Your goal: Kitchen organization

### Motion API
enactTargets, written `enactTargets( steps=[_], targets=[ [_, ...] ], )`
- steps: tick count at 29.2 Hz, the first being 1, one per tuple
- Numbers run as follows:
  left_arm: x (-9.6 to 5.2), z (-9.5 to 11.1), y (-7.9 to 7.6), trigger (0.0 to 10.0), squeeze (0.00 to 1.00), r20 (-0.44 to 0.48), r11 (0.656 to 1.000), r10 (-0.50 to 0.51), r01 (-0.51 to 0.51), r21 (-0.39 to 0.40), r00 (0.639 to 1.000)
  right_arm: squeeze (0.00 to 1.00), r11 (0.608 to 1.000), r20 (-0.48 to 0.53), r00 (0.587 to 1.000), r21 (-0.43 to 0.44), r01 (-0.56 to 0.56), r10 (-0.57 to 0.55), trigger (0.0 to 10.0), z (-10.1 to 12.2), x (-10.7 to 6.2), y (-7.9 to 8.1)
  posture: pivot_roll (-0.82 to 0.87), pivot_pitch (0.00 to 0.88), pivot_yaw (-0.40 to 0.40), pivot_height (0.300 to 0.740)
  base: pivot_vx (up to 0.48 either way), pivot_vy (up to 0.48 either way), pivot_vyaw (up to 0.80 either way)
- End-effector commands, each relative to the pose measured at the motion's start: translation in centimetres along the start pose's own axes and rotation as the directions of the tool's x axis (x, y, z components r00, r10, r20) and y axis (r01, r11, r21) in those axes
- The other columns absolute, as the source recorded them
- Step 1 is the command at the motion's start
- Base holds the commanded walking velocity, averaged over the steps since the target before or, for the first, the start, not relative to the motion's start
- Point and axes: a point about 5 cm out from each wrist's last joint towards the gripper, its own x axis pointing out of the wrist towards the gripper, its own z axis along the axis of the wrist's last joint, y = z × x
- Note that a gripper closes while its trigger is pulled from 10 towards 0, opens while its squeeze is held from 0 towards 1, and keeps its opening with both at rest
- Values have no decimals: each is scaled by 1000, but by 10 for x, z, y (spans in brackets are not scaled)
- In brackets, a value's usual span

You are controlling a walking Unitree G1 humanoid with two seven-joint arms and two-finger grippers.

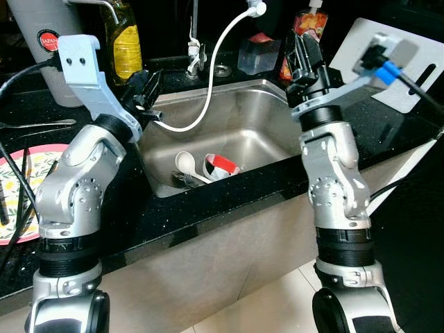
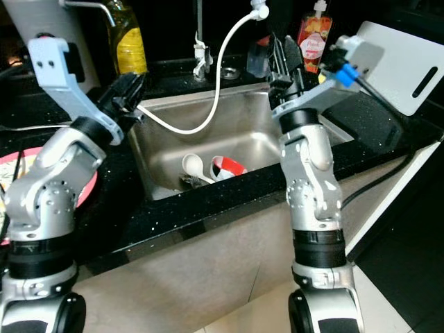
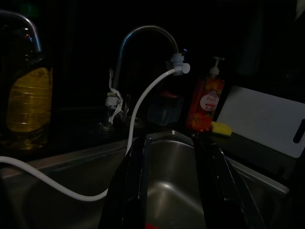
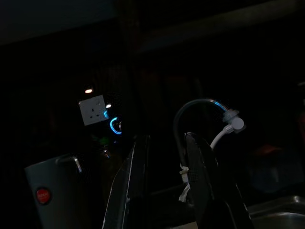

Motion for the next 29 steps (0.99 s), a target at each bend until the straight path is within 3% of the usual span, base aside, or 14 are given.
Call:
enactTargets(
  steps=[1,14,19,21,24,28,29],
  targets=[
    [1,3,4,10000,0,16,999,28,-28,19,999,0,1000,11,1000,13,14,-14,10000,9,-2,-4,-90,116,-32,740,0,0,0],
    [2,0,17,10000,0,13,985,144,-145,98,989,0,1000,-6,1000,10,18,-18,10000,17,-3,-6,-94,114,-33,740,0,0,0],
    [1,-7,30,10000,0,-33,961,235,-228,158,971,0,999,-25,999,5,31,-31,10000,16,-5,-9,-89,112,-31,740,0,0,0],
    [1,-10,36,10000,0,-51,945,277,-262,196,960,0,999,-28,999,3,34,-34,10000,15,-5,-10,-89,112,-30,740,0,0,0],
    [-3,-13,53,10000,0,-80,892,376,-338,300,923,0,999,-41,998,0,43,-42,10000,12,-7,-11,-85,107,-23,740,0,0,0],
    [-6,-14,65,10000,0,-81,851,450,-400,340,889,0,999,-54,997,-2,51,-51,10000,8,-8,-13,-83,104,-23,740,0,0,0],
    [-8,-14,70,10000,0,-80,827,489,-432,358,869,0,999,-59,997,-3,52,-52,10000,7,-9,-14,-84,103,-24,740,0,0,0]
  ],
)
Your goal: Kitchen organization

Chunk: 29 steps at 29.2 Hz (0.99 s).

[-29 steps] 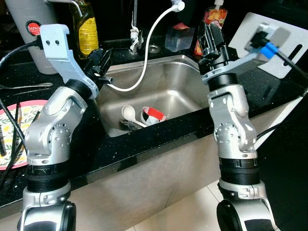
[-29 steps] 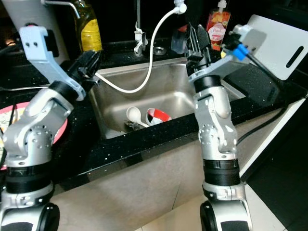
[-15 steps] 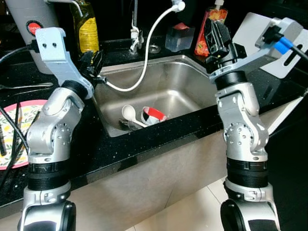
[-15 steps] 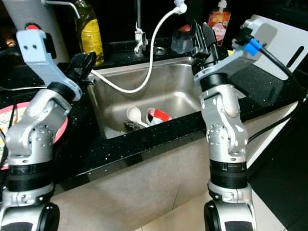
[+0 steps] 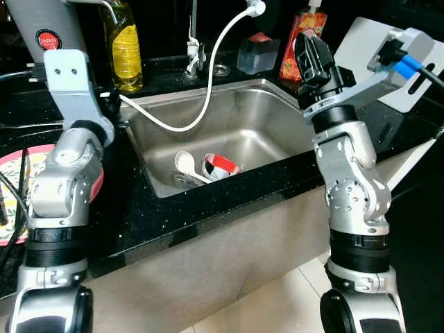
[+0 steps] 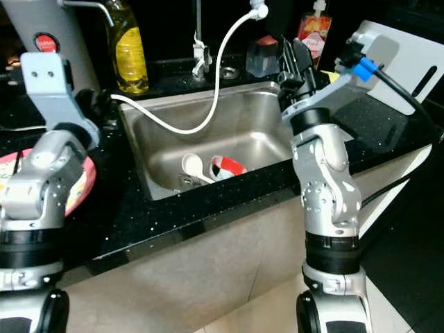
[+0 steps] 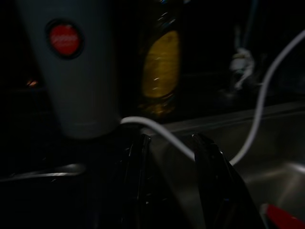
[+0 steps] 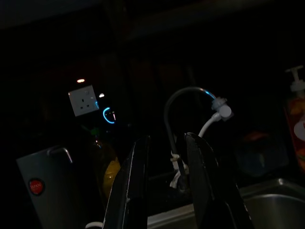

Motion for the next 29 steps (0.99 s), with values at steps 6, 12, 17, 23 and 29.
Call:
enactTargets(
  steps=[6,12,17,23,29],
  targets=[
    [1,-5,22,10000,0,-38,987,156,-154,35,987,0,1000,-8,1000,-1,9,-9,10000,-1,-2,-4,-85,99,-25,740,0,0,0],
    [-1,-13,44,10000,0,-68,953,302,-298,58,951,0,1000,-18,1000,-5,5,-5,10000,-3,-2,-4,-78,89,-26,740,0,0,0],
    [-4,-18,50,10000,0,-86,940,338,-333,74,937,0,1000,-21,1000,-5,3,-3,10000,-5,-2,-4,-78,87,-26,740,0,0,0],
    [-9,-29,63,10000,0,-132,905,421,-406,129,897,0,1000,-27,1000,-11,3,-4,10000,-7,-2,-5,-75,87,-24,740,0,0,0],
    [-13,-35,72,10000,0,-163,882,466,-441,167,870,0,1000,-32,999,-14,7,-7,10000,-8,-2,-6,-75,92,-25,740,0,0,0]
  ],
)
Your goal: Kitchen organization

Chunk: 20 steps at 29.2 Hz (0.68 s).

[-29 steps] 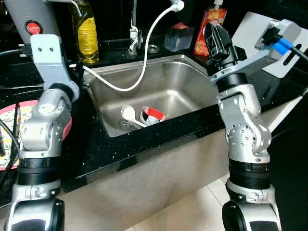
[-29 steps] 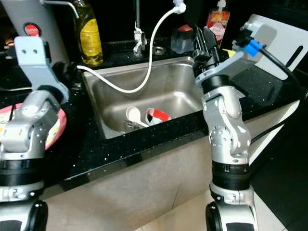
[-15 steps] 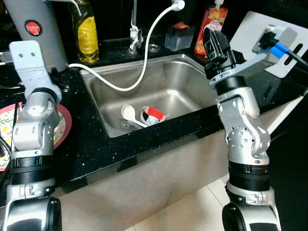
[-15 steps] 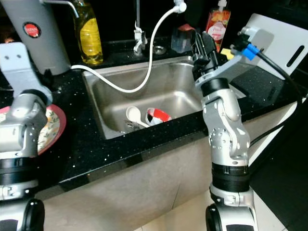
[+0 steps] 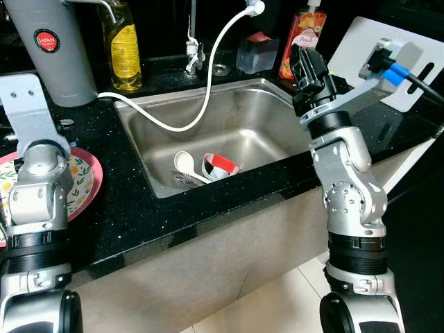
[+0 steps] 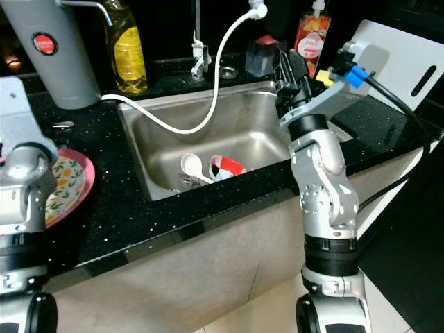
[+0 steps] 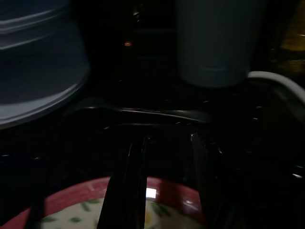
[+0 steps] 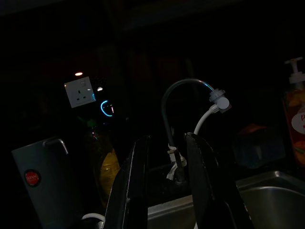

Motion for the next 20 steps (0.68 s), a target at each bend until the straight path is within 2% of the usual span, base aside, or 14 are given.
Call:
enactTargets(
  steps=[1,4,13,20],
  targets=[
    [1,-7,10,10000,0,-34,998,47,-45,50,998,0,1000,-7,1000,-5,10,-10,10000,-1,-2,-4,-74,94,-25,740,0,0,0],
    [1,-10,13,10000,0,-53,996,66,-62,64,996,0,1000,-8,1000,-5,11,-11,10000,-2,-2,-4,-72,95,-25,740,0,0,0],
    [-2,-19,20,10000,0,-113,990,141,-137,40,984,0,1000,-9,1000,-5,12,-12,10000,-2,-2,-5,-66,99,-28,740,0,0,0],
    [-5,-26,18,10000,0,-189,989,128,-140,-52,974,0,1000,-9,1000,-2,13,-13,10000,-2,-1,-5,-67,101,-30,740,0,0,0]
  ],
)
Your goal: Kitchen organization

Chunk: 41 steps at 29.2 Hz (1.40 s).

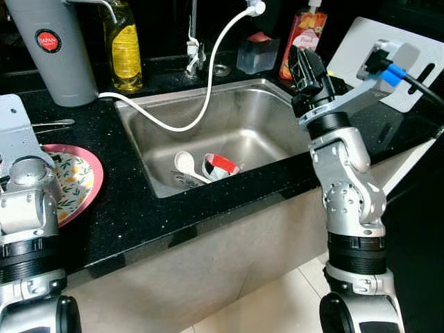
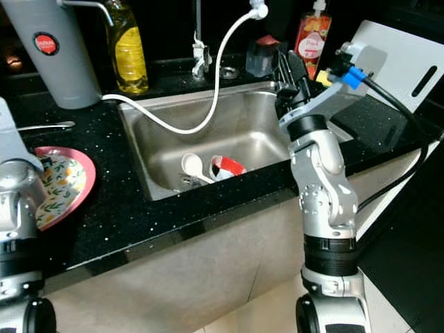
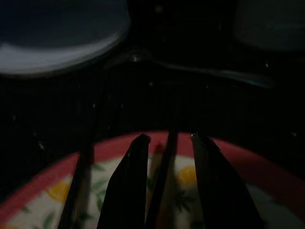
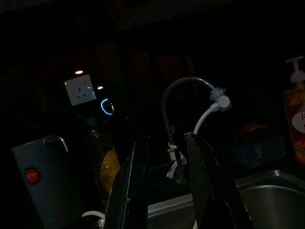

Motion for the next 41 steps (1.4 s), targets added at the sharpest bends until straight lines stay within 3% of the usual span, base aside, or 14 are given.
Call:
enactTargets(
  steps=[1,13,15,16,17,19,20,23,26,34,37,39,40,41],
  targets=[
    [-2,-5,-1,10000,0,-41,999,-8,6,-35,999,0,1000,0,1000,0,16,-16,10000,0,-1,-4,-67,101,-30,740,0,0,0],
    [-4,-6,-1,10000,0,-59,998,18,-22,-67,998,0,1000,1,1000,0,16,-16,10000,0,-1,-4,-71,103,-32,740,0,0,0],
    [-4,-6,1,7216,0,-62,997,22,-27,-71,998,0,1000,2,1000,0,16,-16,10000,1,-1,-4,-71,103,-32,740,0,0,0],
    [-4,-6,1,7216,0,-63,997,24,-28,-73,998,0,1000,2,1000,0,16,-16,10000,1,-1,-4,-71,103,-32,740,0,0,0],
    [-4,-6,1,4980,0,-65,997,25,-30,-76,998,0,1000,2,1000,0,16,-16,10000,1,-1,-4,-71,102,-34,740,0,0,0],
    [-4,-6,1,4980,0,-67,996,25,-31,-80,997,0,1000,2,1000,0,17,-17,10000,1,-1,-5,-71,102,-34,740,0,0,0],
    [-4,-7,1,3255,0,-70,996,26,-31,-82,997,0,1000,2,1000,0,17,-17,10000,1,-1,-5,-72,102,-34,740,0,0,0],
    [-4,-7,0,902,0,-75,996,26,-33,-87,997,0,1000,2,1000,0,16,-16,10000,1,-1,-4,-73,101,-34,740,0,0,0],
    [-4,-8,0,0,0,-82,995,26,-33,-93,996,0,1000,3,1000,0,16,-16,10000,1,-1,-4,-74,101,-34,740,0,0,0],
    [-4,-8,0,0,0,-74,995,23,-30,-96,997,0,1000,3,1000,-1,17,-17,10000,2,-1,-4,-76,103,-36,740,0,0,0],
    [-5,-3,-1,10000,0,-36,998,23,-25,-56,999,0,1000,4,1000,-2,16,-16,10000,2,-1,-4,-76,103,-36,740,0,0,0],
    [-5,-1,-1,10000,0,-21,998,24,-25,-50,999,0,1000,4,1000,-2,16,-16,10000,2,-1,-4,-76,103,-36,740,0,0,0],
    [-5,0,-2,10000,188,-12,999,25,-25,-48,1000,0,1000,4,1000,-2,17,-17,10000,2,-1,-4,-76,103,-36,740,0,0,0],
    [-6,1,-1,10000,1000,-4,998,30,-30,-51,1000,0,1000,4,1000,-2,16,-16,10000,2,-1,-4,-76,103,-36,740,0,0,0]
  ],
)
